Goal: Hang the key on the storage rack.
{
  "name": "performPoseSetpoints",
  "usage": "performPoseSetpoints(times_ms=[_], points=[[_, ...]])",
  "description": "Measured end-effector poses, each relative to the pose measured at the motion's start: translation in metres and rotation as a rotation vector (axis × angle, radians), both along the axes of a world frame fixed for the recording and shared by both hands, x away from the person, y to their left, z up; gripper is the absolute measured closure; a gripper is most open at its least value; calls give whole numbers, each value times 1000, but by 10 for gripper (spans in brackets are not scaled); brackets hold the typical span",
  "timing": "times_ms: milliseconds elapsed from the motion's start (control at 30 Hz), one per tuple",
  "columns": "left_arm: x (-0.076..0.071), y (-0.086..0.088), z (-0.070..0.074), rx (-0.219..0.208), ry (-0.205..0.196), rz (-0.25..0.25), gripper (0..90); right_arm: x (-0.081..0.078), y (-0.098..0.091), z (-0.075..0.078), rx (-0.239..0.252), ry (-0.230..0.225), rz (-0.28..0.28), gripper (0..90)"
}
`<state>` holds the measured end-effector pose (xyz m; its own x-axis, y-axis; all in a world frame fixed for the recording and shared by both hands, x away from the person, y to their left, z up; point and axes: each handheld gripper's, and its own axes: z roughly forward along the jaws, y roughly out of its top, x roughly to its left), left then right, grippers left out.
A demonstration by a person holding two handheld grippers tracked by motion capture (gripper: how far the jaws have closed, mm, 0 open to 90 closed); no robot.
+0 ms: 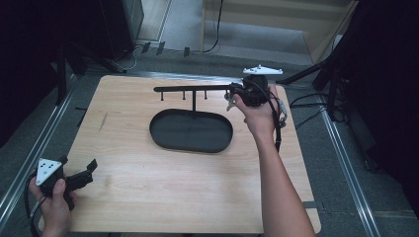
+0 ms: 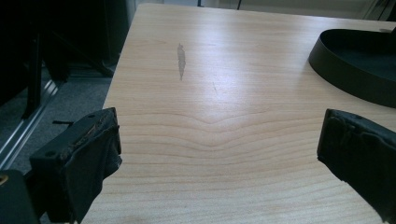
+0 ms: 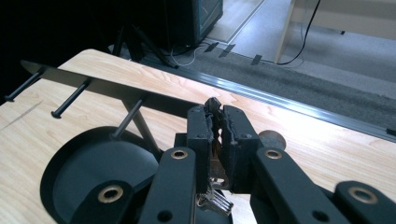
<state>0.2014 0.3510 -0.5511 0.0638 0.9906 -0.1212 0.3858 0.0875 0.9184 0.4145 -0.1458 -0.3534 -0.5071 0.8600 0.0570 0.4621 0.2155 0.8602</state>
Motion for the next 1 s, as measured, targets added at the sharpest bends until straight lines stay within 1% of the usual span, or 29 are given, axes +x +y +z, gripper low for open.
performPoseSetpoints(times_ms=[67, 167, 233, 367, 500, 633, 700, 767, 833, 900, 1000], points=[[0, 0, 0, 0, -1, 0, 0, 2, 2, -1, 2, 2, 1, 825], [0, 0, 0, 0, 1, -1, 0, 4, 9, -5, -24, -1, 0, 824], [0, 0, 0, -2, 0, 0, 0, 6, 12, -6, -29, -2, -10, 824], [0, 0, 0, 1, 0, -2, 0, 9, 17, -5, -26, -18, -23, 824], [0, 0, 0, -2, 0, -3, 0, 12, 22, -5, -38, -16, -31, 824], [0, 1, 0, -6, 2, -3, 0, 14, 26, -5, -32, -19, -34, 824], [0, 1, 0, -8, 2, -2, 0, 16, 28, -8, -47, -17, -37, 824], [0, 1, 0, -11, -1, -2, 0, 18, 27, -10, -52, -18, -46, 824], [0, 1, 0, -10, 1, -2, 0, 20, 25, -10, -39, -30, -62, 825], [0, 1, 0, -6, 1, -4, 0, 20, 23, -7, -7, -47, -60, 826], [0, 0, 0, -5, 2, -2, 0, 20, 25, -3, 1, -59, -50, 826]])
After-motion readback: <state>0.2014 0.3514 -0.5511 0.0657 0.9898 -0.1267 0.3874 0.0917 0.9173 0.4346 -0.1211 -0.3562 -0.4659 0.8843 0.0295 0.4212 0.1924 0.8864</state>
